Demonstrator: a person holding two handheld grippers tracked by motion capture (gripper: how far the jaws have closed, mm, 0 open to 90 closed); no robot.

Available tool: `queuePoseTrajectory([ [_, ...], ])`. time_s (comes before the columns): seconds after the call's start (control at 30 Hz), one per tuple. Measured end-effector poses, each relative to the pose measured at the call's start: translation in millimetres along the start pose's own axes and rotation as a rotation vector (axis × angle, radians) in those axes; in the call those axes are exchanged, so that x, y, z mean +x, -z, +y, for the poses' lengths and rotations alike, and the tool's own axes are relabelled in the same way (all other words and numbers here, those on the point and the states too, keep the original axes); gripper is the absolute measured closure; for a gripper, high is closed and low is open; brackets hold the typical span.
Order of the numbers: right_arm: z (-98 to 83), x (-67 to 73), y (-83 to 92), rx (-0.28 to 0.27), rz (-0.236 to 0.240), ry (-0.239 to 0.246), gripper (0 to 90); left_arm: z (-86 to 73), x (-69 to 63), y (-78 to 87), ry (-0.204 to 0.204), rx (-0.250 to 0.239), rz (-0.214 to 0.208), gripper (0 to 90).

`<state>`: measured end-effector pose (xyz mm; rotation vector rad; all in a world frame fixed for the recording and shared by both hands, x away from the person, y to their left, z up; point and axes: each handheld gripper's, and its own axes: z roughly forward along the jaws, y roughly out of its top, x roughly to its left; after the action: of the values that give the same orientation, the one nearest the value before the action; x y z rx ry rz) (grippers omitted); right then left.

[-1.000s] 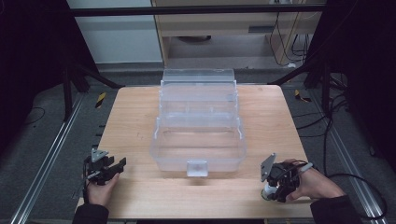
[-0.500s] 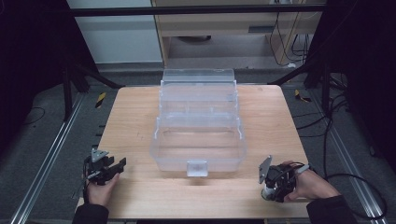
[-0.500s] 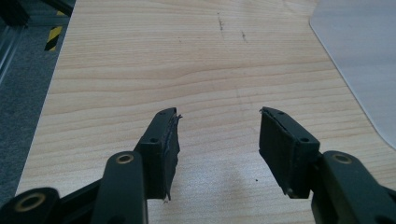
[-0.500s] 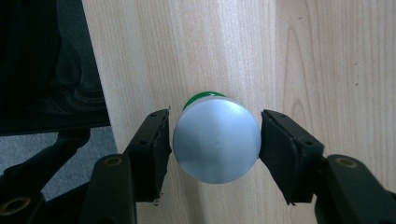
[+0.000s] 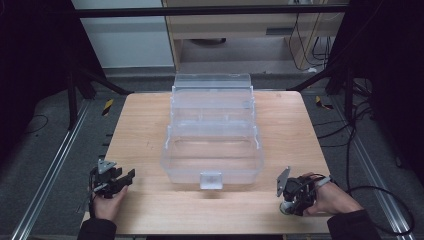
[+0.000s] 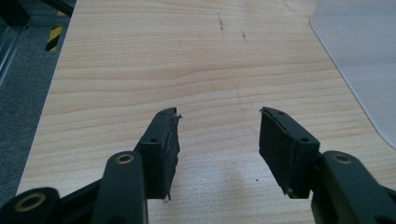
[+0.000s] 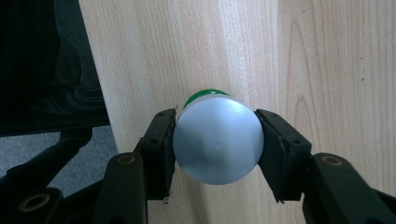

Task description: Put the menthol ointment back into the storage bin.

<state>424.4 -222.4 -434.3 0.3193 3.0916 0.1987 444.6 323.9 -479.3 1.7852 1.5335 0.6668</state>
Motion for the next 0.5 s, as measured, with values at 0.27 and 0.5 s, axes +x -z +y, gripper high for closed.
queuePoseTrajectory([
  [0.27, 2.5, -2.1, 7.4, -0.014, -0.008, -0.018, 50.3, 0.0, 0.0, -0.2, 0.000, 0.001, 0.000, 46.9],
  [0.5, 8.9, -8.4, 27.4, -0.038, -0.018, -0.056, 50.3, 0.0, -0.3, -0.5, -0.002, 0.003, 0.000, 47.0],
])
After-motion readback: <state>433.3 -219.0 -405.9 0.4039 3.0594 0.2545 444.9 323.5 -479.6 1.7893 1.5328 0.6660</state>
